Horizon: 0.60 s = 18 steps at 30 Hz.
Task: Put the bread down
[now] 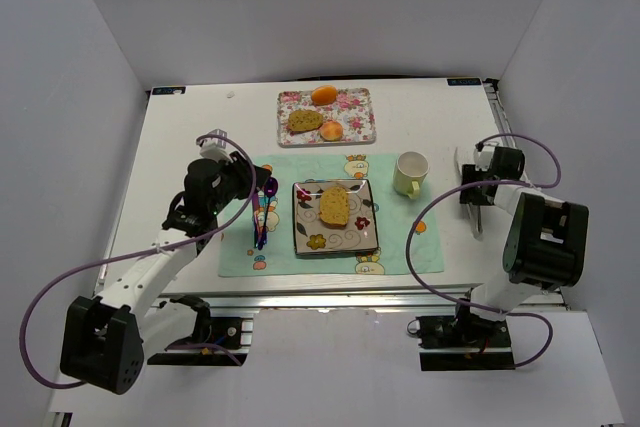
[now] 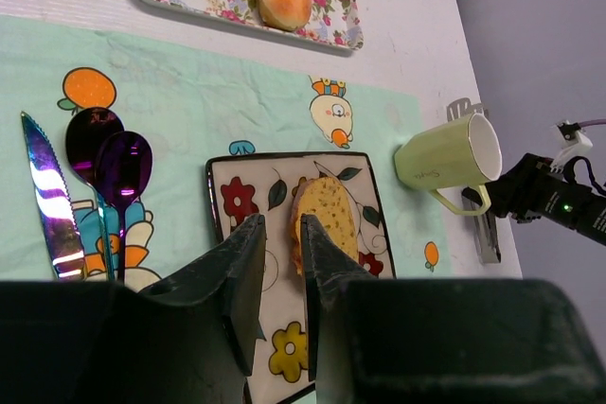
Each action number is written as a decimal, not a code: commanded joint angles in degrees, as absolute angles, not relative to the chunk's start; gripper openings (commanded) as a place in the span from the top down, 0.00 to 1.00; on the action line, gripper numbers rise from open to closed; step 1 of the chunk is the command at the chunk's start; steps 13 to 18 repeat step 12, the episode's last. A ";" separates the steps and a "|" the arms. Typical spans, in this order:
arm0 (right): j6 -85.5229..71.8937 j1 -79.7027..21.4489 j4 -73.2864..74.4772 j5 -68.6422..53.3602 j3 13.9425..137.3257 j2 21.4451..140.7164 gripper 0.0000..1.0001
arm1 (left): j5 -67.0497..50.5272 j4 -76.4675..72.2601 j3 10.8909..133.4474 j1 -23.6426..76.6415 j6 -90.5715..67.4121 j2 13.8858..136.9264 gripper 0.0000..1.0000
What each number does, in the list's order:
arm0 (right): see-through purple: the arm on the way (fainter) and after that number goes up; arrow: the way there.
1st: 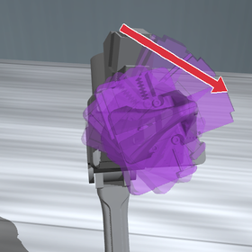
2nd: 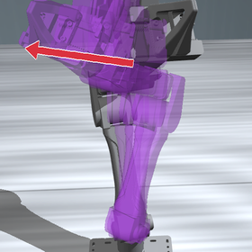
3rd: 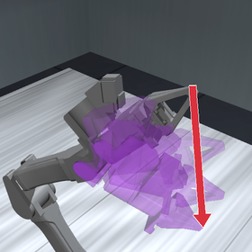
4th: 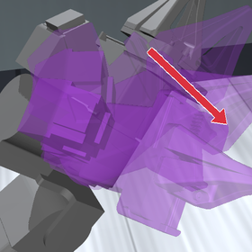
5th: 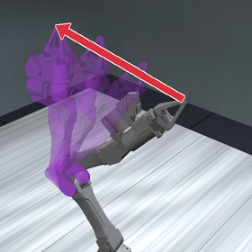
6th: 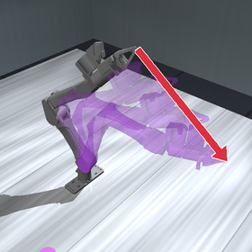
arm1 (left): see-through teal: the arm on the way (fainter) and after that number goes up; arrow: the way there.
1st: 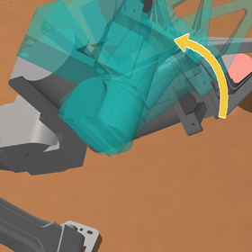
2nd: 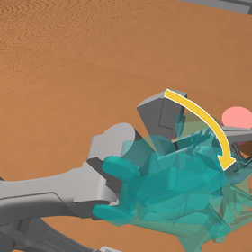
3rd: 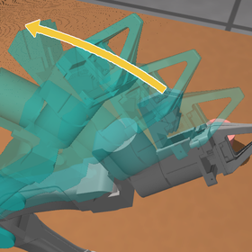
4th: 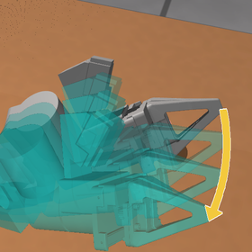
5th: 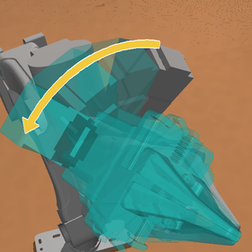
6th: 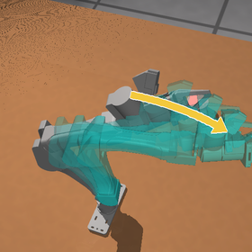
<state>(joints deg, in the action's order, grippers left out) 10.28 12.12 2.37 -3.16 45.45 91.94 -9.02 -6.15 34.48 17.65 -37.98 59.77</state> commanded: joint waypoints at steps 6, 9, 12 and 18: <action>15.82 13.53 6.59 -9.14 51.50 85.44 0.20 | -10.63 -7.03 36.30 17.75 -37.27 60.47 0.61; 16.43 13.45 10.45 -10.81 56.24 81.83 0.11 | -10.72 -7.12 36.12 17.75 -37.18 60.64 0.59; 16.26 12.14 13.26 -15.79 61.33 78.15 0.10 | -11.16 -7.21 36.30 17.75 -37.00 61.00 0.59; 16.26 12.14 13.26 -15.79 61.33 78.15 0.10 | -11.16 -7.21 36.30 17.75 -37.00 61.00 0.59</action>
